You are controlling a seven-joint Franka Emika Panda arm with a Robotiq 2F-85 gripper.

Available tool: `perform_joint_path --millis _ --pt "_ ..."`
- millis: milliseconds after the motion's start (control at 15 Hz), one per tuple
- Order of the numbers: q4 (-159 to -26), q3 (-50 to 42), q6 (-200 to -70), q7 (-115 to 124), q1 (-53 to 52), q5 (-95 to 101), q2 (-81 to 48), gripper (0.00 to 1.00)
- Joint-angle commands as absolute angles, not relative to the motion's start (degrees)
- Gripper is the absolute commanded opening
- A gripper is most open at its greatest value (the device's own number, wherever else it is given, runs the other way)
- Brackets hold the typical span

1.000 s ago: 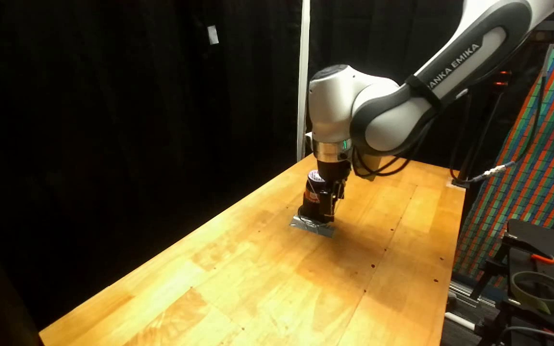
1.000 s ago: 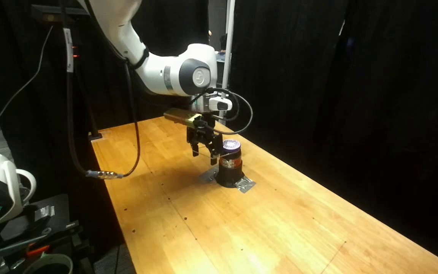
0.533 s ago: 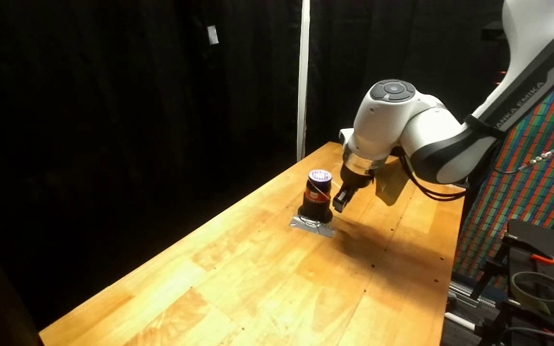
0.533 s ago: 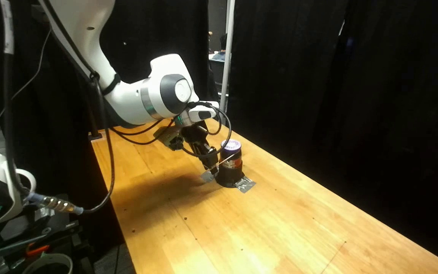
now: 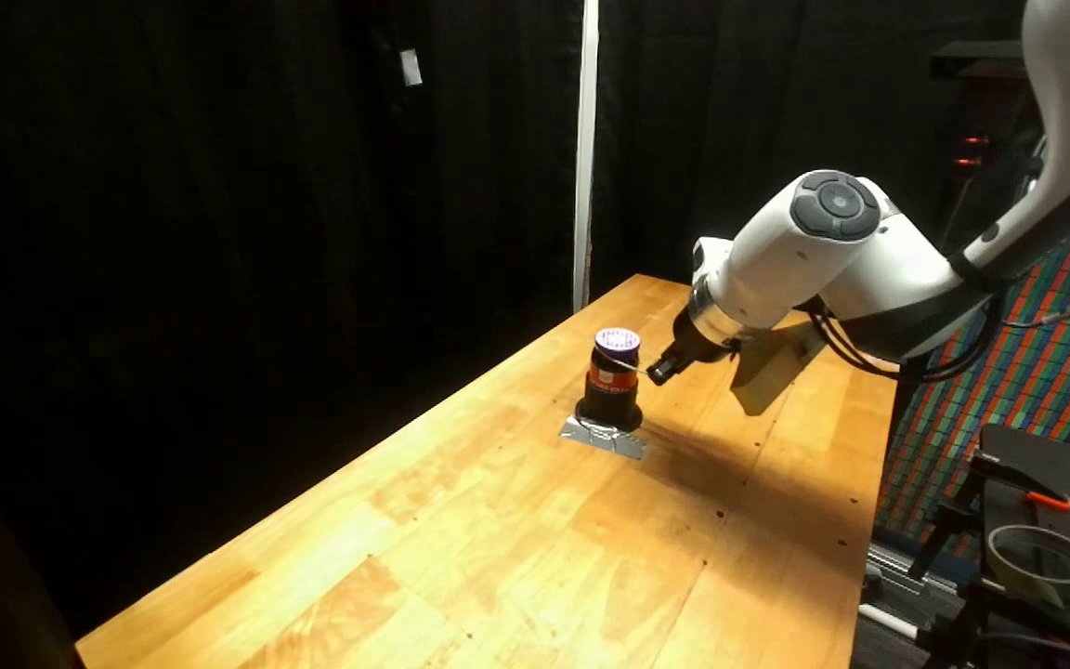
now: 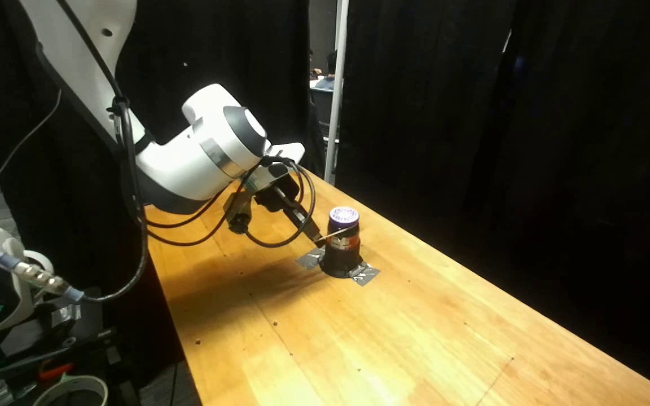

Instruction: Put the rubber band on the jar.

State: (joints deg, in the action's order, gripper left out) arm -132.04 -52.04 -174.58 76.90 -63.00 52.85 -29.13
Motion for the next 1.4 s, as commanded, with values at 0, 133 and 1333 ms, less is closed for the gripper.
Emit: perform_joint_path --millis 0,133,1333 --pt "-134.83 -65.81 -185.09 92.13 -78.29 55.99 -40.44 0.18" --pt "-135.83 -72.66 -188.89 99.55 -86.67 55.35 -48.02 0.18" --pt "-143.37 -73.54 -185.94 126.07 -112.29 40.36 -87.82 0.13"
